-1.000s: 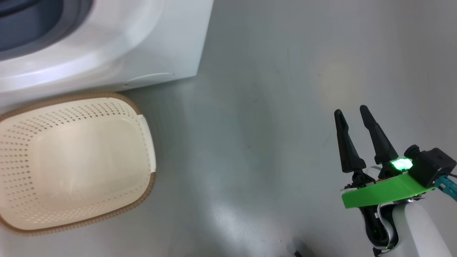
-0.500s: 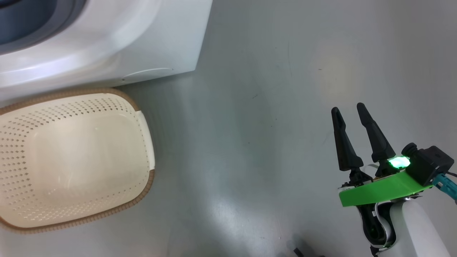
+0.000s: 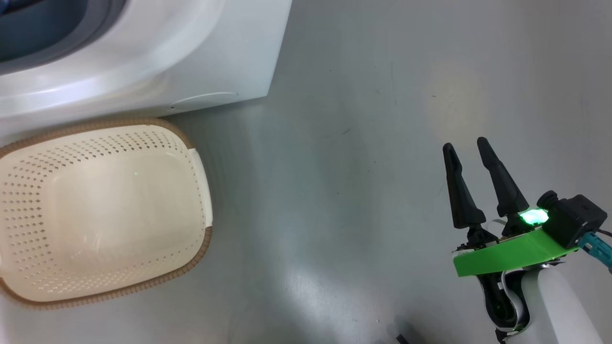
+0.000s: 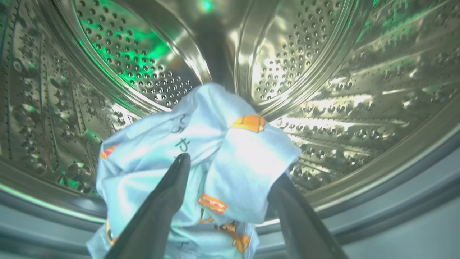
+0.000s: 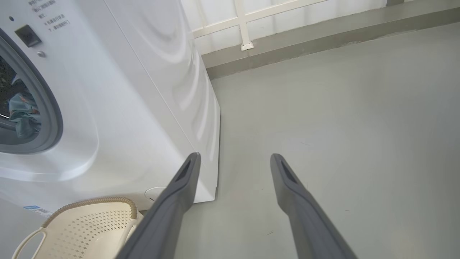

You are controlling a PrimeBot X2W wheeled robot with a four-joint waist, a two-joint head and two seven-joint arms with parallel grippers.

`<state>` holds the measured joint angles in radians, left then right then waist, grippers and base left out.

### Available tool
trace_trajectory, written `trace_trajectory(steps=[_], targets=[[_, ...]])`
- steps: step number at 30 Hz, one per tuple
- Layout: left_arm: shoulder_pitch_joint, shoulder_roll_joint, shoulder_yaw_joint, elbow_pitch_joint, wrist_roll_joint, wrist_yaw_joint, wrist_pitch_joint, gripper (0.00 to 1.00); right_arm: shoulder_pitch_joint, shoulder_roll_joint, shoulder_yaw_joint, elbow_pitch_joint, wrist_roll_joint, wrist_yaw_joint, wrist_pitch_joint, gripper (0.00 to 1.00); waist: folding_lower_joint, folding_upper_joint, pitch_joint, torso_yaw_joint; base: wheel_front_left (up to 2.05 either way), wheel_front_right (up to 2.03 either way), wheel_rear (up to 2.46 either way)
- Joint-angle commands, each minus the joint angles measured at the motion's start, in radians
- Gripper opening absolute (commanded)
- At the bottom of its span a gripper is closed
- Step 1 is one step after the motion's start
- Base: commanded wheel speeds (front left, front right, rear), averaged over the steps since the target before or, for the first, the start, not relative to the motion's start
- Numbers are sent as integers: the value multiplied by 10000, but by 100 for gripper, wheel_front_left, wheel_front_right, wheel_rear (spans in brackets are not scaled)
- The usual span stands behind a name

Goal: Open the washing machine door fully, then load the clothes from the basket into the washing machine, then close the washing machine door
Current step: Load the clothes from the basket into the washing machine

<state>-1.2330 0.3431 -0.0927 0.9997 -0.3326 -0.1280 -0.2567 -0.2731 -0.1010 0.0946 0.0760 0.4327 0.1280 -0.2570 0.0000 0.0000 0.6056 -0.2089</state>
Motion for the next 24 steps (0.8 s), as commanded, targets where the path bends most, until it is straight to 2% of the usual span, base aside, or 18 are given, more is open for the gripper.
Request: trace_trajectory(steps=[1,6,12,24], targets=[[-240,532,-22,55,-69,-27,-51,100,58,-65,252,-191,-16,27,-48,100,0,0,-3,0,0,0,0],[-385,651,-229,184,-163,-27,-51,100,53,-31,246,-193,-11,27,-48,100,0,0,-17,16,0,0,0],[-44,586,-133,-389,-314,-27,-51,100,103,-26,183,-214,-28,27,-48,100,0,0,-39,114,0,0,0],[1609,11,629,-1983,-340,-27,-51,100,201,-190,97,-236,-78,27,-48,100,0,0,-322,499,0,0,0]])
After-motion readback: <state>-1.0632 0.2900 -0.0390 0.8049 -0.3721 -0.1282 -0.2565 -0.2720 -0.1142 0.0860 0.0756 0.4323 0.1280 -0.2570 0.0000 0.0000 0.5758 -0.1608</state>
